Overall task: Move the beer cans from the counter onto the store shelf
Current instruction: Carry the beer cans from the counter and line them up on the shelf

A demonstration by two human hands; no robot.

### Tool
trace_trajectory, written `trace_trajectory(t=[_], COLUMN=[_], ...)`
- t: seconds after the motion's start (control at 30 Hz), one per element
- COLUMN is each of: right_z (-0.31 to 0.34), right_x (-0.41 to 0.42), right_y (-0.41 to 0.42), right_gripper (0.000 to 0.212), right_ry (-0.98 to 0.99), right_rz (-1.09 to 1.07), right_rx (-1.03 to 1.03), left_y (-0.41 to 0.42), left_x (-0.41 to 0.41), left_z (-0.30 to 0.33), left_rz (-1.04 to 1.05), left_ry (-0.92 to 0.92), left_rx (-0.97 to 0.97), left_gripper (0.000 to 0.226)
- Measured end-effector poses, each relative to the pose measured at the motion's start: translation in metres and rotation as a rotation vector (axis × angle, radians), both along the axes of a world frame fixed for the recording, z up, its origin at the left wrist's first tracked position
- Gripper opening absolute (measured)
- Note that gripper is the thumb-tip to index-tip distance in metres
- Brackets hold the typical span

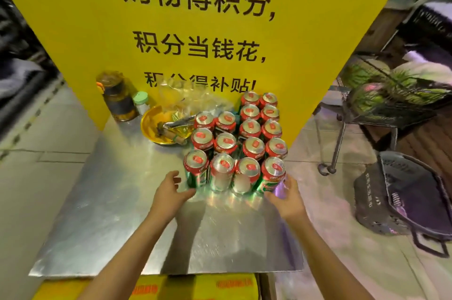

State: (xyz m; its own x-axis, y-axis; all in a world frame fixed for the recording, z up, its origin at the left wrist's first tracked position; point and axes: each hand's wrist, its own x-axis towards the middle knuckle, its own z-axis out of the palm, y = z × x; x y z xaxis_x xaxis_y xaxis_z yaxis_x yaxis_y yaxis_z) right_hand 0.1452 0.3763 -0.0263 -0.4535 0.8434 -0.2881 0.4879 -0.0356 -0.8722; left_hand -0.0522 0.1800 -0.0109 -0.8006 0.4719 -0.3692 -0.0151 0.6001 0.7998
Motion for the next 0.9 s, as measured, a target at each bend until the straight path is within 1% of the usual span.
trace_trajectory(t=[0.03, 0.1, 0.2, 0.3, 0.43, 0.6, 0.73, 0.9], right_z=[-0.001, 0.0, -0.01, -0.012, -0.01, 0.0, 0.007, 0.024], right_x=[-0.004, -0.011, -0.019, -0.024, -0.026, -0.018, -0.001, 0.024], right_y=[0.005, 0.008, 0.01, 0.01, 0.008, -0.01, -0.027, -0.051], right_gripper=[0.085, 0.079, 0.078, 0.075, 0.063, 0.055, 0.057, 0.061], right_ry=[0.021, 0.058, 0.086, 0.114, 0.122, 0.174, 0.212, 0.25], right_rz=[0.001, 0.017, 0.02, -0.004, -0.038, -0.133, -0.186, -0.108], right_rx=[-0.002, -0.027, -0.006, -0.018, -0.009, 0.008, 0.011, -0.006], left_y=[0.006, 0.017, 0.029, 0.036, 0.034, 0.023, 0.004, -0.033], left_x=[-0.003, -0.01, -0.017, -0.018, -0.018, -0.016, -0.003, 0.026], left_z=[-0.001, -0.002, -0.004, -0.011, -0.014, -0.013, -0.007, 0.017], left_rz=[0.0, -0.02, -0.065, -0.072, -0.05, -0.025, 0.012, 0.074], left_ry=[0.016, 0.035, 0.039, 0.041, 0.056, 0.062, 0.058, 0.066], left_rx=[-0.011, 0.005, 0.117, 0.189, 0.225, 0.23, 0.25, 0.279], left_gripper=[0.079, 0.084, 0.071, 0.066, 0.063, 0.064, 0.068, 0.067])
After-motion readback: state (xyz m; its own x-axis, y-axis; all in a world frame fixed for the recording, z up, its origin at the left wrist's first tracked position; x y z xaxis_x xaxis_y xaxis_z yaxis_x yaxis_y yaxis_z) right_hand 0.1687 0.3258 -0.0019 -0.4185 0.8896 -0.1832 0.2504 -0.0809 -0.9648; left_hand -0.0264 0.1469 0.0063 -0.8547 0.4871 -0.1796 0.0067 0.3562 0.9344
